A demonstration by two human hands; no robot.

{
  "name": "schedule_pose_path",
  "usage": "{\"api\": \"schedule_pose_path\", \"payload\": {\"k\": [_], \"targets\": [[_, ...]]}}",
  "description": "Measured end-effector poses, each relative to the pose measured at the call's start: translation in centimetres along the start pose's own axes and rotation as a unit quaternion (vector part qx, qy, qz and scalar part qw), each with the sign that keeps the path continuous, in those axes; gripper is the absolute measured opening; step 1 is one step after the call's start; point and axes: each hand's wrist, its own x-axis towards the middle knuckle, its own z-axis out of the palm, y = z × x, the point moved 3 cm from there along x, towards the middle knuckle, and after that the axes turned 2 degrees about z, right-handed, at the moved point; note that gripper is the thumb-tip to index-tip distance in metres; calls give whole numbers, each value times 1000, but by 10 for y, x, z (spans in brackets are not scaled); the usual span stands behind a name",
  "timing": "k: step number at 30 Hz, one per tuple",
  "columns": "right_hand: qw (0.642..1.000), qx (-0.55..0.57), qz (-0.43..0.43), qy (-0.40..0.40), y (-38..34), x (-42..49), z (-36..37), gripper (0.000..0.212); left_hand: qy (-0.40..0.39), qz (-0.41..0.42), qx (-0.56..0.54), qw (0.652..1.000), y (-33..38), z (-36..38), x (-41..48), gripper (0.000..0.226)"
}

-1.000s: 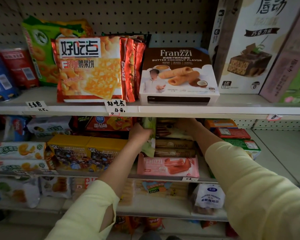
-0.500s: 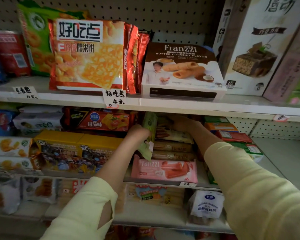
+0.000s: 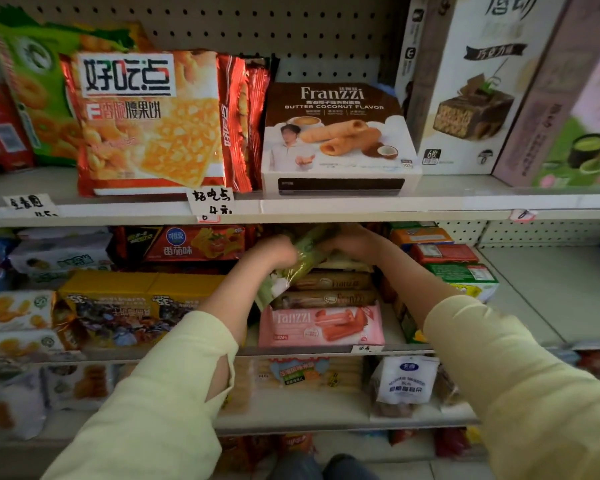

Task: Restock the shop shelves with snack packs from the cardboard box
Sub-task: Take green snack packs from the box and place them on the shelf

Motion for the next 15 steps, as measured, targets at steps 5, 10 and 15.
{"api": "schedule_pose_path", "payload": {"k": [5, 10, 15], "targets": [[998, -6, 11, 62, 16, -18, -6, 81, -61, 72, 27, 995, 1, 0, -6, 49], [989, -50, 82, 112, 29, -31, -10, 67, -51, 109, 40, 992, 7, 14, -1, 48], [977, -116, 147, 105, 38, -49, 3, 59, -8, 110, 82, 991, 6, 39, -8, 50]]}}
